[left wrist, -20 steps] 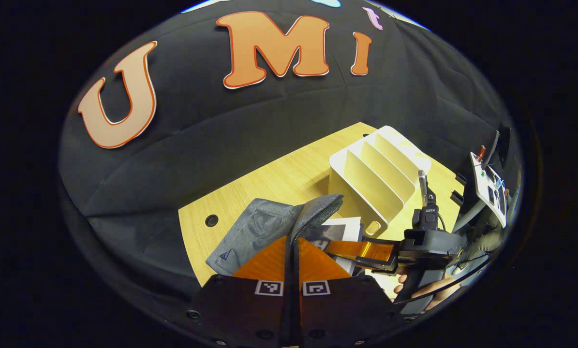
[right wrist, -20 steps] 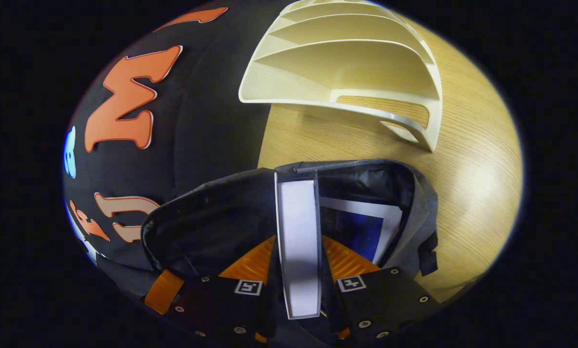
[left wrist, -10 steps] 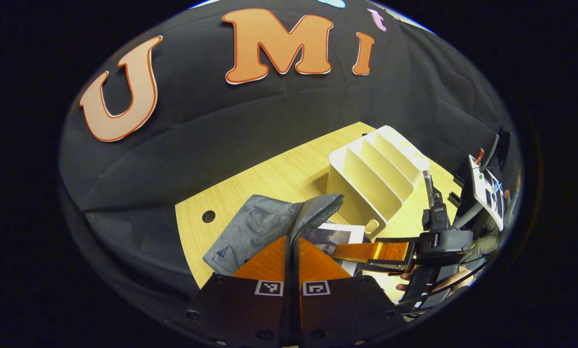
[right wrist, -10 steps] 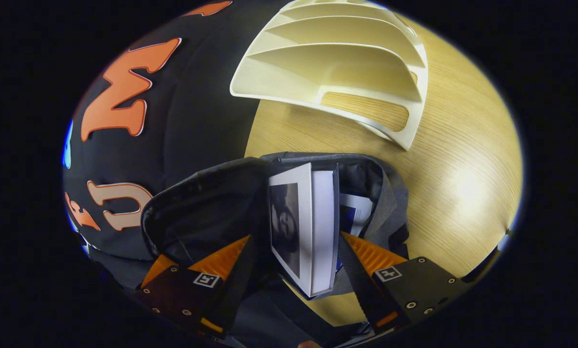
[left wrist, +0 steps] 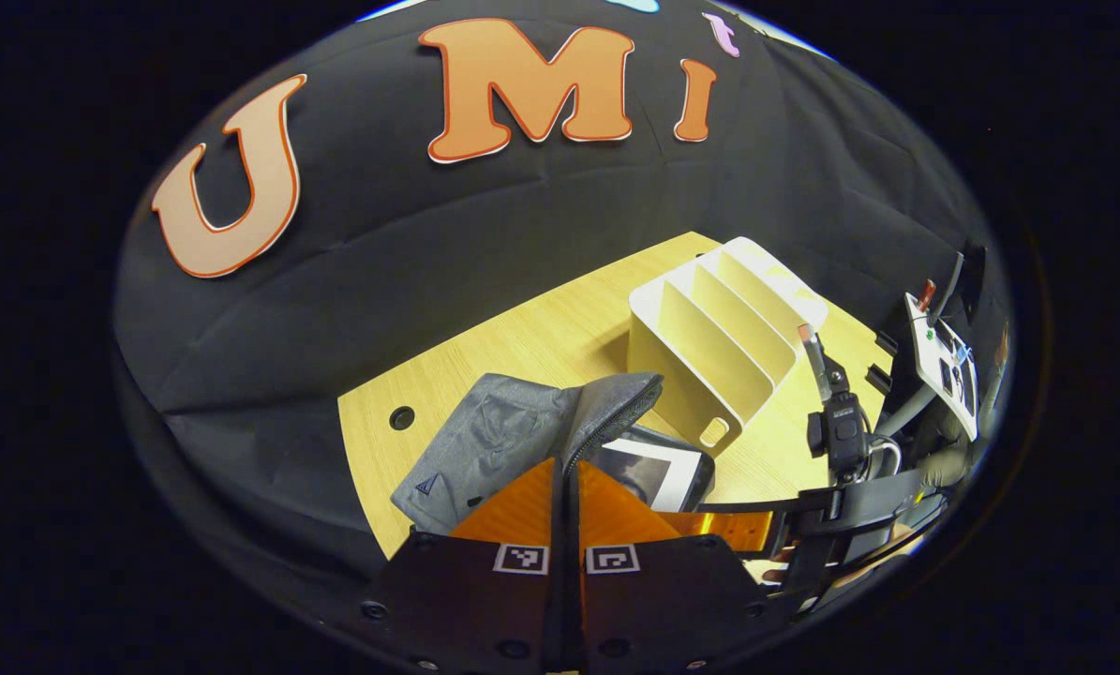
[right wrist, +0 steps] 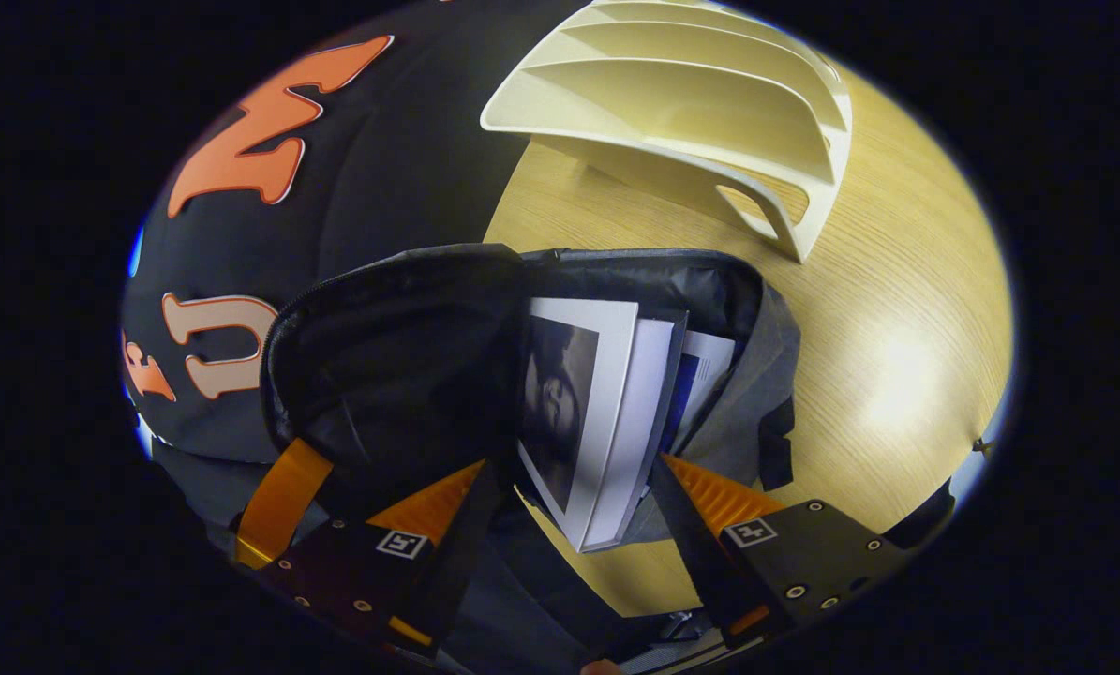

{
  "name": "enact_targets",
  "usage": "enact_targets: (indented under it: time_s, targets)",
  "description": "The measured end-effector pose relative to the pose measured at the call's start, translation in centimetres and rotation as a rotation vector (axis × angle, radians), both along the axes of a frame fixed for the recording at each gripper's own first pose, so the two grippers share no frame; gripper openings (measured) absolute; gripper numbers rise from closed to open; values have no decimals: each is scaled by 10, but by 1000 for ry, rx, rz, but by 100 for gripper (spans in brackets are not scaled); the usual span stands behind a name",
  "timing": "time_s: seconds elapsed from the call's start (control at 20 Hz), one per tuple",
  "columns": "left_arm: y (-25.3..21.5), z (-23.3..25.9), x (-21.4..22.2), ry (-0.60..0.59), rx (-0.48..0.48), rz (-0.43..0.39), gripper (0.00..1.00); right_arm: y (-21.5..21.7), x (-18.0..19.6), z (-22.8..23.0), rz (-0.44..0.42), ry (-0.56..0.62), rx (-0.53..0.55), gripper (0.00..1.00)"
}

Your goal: Open the schoolbag, grab two books from the bookshelf and put them into the schoolbag.

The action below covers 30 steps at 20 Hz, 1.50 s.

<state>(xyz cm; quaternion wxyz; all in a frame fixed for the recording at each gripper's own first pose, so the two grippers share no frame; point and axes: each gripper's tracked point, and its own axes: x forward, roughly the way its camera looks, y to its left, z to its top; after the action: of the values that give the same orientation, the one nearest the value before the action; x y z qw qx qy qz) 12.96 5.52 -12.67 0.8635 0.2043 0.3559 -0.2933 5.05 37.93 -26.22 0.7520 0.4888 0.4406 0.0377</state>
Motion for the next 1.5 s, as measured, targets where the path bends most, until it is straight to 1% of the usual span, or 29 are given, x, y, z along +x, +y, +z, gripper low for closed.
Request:
enact_targets:
  time_s: [0.15,0.25,0.5,0.65,0.75,0.8,0.85,1.0,1.1,1.2,1.3,1.4,1.5]
  targets:
    - [1,-3,-5,14,-11,13,0,-13,-12,6,14,-10,6,99]
    - [3,-5,-11,17,-14,24,1,-29,-21,7,23,-14,-13,98]
    - [-5,-17,-24,37,-12,52,1,-87,-38,16,11,-19,-30,99]
    - [-13,-27,-34,61,-12,85,5,-130,-42,20,11,-20,-71,99]
    - [-22,-34,-42,85,-19,105,14,-154,-43,22,31,-14,-92,98]
    - [-26,-35,-46,91,-22,118,20,-166,-45,23,47,-10,-104,98]
    - [-30,-36,-49,92,-20,133,30,-178,-44,23,64,-6,-119,99]
    - [-48,-46,-60,97,-26,173,71,-210,-44,22,121,1,-171,99]
    - [-59,-52,-75,101,-52,220,99,-234,-43,21,165,-1,-221,99]
    - [-72,-55,-83,97,-90,278,99,-258,-42,21,214,-14,-298,99]
    - [-87,-50,-84,58,-153,350,99,-281,-37,25,258,-49,-379,99]
    - [-101,-27,-76,-30,-235,429,99,-304,-28,41,281,-115,-463,99]
    - [-111,4,-69,-131,-302,465,99,-322,-13,67,282,-211,-546,99]
